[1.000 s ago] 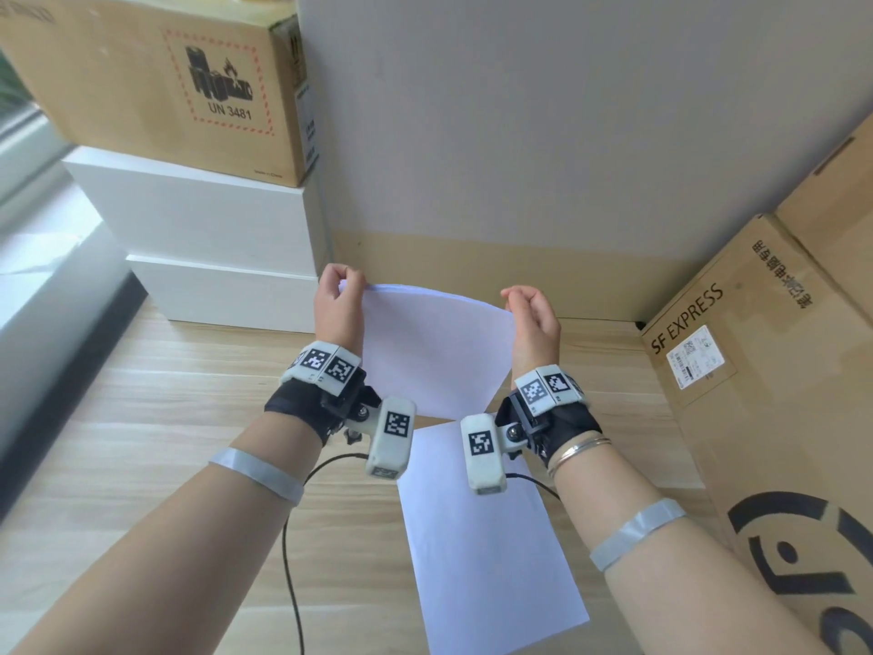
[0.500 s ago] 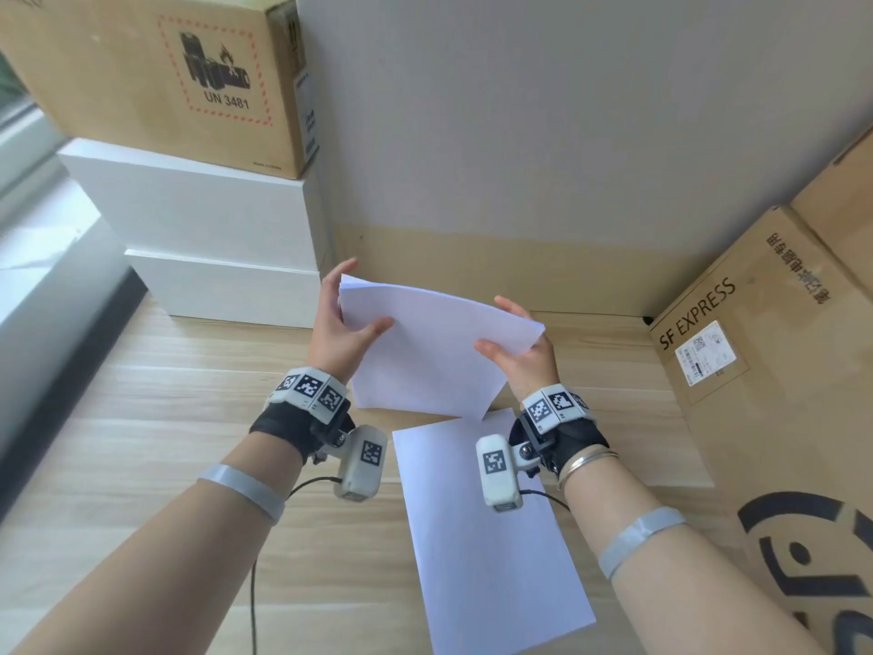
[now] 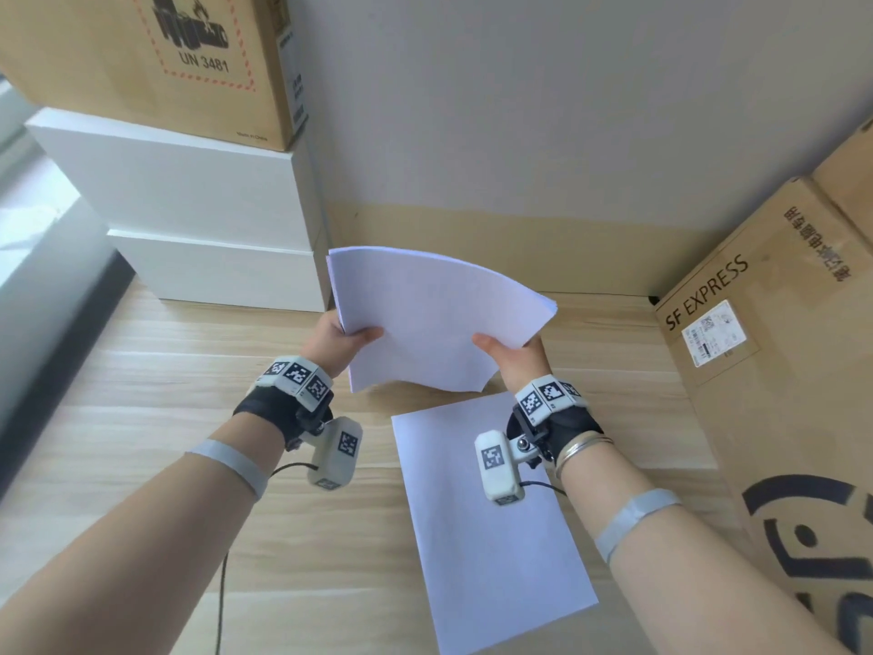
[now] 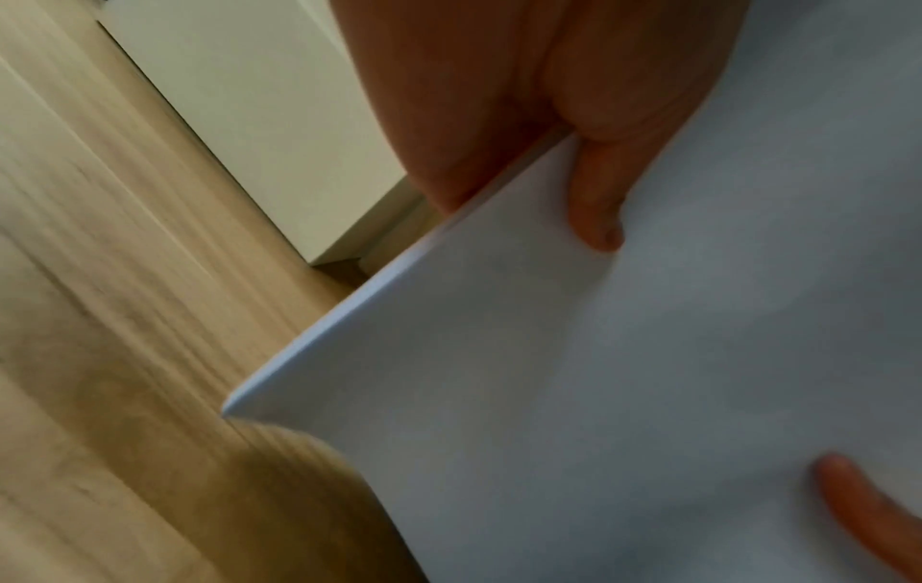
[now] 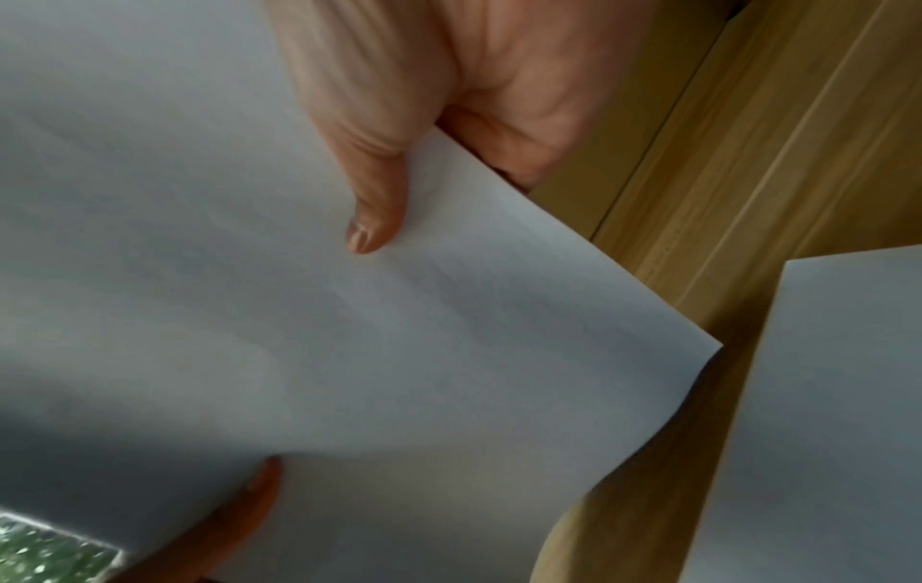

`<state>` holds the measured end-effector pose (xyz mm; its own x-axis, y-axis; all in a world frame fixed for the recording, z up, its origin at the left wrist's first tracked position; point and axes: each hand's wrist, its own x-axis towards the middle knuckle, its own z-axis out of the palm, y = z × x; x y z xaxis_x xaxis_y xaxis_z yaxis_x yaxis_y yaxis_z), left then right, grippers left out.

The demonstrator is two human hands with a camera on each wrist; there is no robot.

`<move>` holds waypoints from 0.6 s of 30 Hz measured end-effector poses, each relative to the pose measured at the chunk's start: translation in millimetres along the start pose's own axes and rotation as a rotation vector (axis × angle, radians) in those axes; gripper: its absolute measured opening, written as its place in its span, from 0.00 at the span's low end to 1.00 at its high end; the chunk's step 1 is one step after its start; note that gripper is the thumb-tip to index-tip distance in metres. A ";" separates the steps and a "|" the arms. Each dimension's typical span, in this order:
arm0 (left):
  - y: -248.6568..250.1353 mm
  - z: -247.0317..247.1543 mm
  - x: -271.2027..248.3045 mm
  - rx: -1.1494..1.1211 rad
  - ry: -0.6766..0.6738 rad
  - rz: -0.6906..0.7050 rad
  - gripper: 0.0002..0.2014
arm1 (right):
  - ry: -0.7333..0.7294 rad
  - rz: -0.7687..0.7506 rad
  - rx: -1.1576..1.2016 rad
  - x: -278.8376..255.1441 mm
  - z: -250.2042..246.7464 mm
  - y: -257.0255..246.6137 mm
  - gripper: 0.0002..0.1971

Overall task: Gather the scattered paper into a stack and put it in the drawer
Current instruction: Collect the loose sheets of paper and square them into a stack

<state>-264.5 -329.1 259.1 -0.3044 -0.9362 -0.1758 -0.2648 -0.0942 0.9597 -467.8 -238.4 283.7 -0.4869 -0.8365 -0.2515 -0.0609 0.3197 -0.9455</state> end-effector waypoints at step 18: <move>-39.6 4.2 -25.6 0.060 -0.072 -0.133 0.15 | -0.057 0.174 -0.139 -4.5 2.6 46.4 0.15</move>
<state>-250.0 -300.0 224.6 -0.3271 -0.8900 -0.3176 -0.3605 -0.1932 0.9125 -466.2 -221.0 240.4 -0.4509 -0.7857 -0.4235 -0.1017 0.5166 -0.8502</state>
